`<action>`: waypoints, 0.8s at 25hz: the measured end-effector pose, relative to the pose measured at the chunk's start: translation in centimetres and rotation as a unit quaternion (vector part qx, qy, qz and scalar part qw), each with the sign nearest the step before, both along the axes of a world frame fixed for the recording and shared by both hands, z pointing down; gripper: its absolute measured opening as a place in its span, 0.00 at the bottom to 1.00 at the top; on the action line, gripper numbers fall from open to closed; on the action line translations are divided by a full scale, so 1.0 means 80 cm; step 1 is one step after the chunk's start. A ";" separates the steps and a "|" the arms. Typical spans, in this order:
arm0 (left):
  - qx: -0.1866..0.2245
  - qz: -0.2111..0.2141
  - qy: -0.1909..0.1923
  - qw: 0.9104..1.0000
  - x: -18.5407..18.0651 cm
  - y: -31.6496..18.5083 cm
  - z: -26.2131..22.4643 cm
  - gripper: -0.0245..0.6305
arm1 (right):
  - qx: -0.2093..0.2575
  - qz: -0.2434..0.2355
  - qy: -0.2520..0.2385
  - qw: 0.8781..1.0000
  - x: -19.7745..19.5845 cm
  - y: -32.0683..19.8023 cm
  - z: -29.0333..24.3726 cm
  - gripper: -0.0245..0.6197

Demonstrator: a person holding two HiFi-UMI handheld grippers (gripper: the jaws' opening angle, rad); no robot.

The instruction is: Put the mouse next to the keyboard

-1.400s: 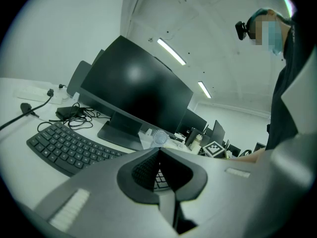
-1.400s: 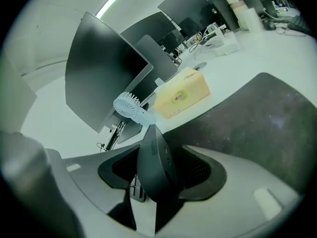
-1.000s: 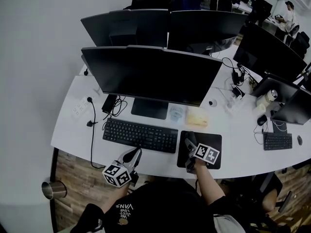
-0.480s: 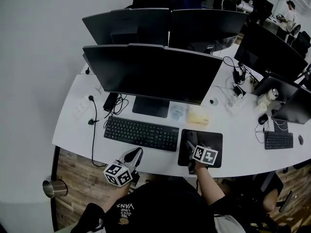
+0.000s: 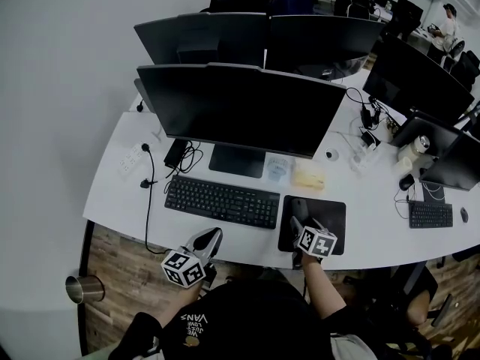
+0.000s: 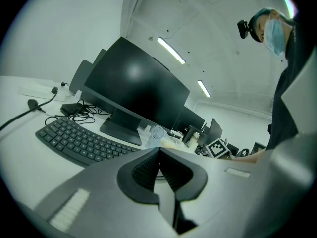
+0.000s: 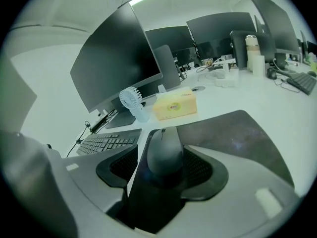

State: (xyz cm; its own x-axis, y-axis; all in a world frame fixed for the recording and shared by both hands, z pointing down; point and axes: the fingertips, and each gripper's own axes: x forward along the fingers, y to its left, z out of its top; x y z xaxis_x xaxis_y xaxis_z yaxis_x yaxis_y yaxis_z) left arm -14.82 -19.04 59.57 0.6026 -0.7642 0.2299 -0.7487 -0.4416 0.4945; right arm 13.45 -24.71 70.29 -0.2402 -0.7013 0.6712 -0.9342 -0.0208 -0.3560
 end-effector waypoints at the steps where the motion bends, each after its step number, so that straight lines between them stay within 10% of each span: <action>1: 0.001 0.000 0.000 1.000 -0.002 0.003 0.000 0.04 | 0.007 0.002 -0.002 1.000 -0.002 0.003 -0.003 0.48; 20: 0.012 -0.008 0.013 1.000 -0.088 0.105 -0.005 0.04 | 0.136 0.000 -0.078 0.988 -0.103 0.103 -0.110 0.21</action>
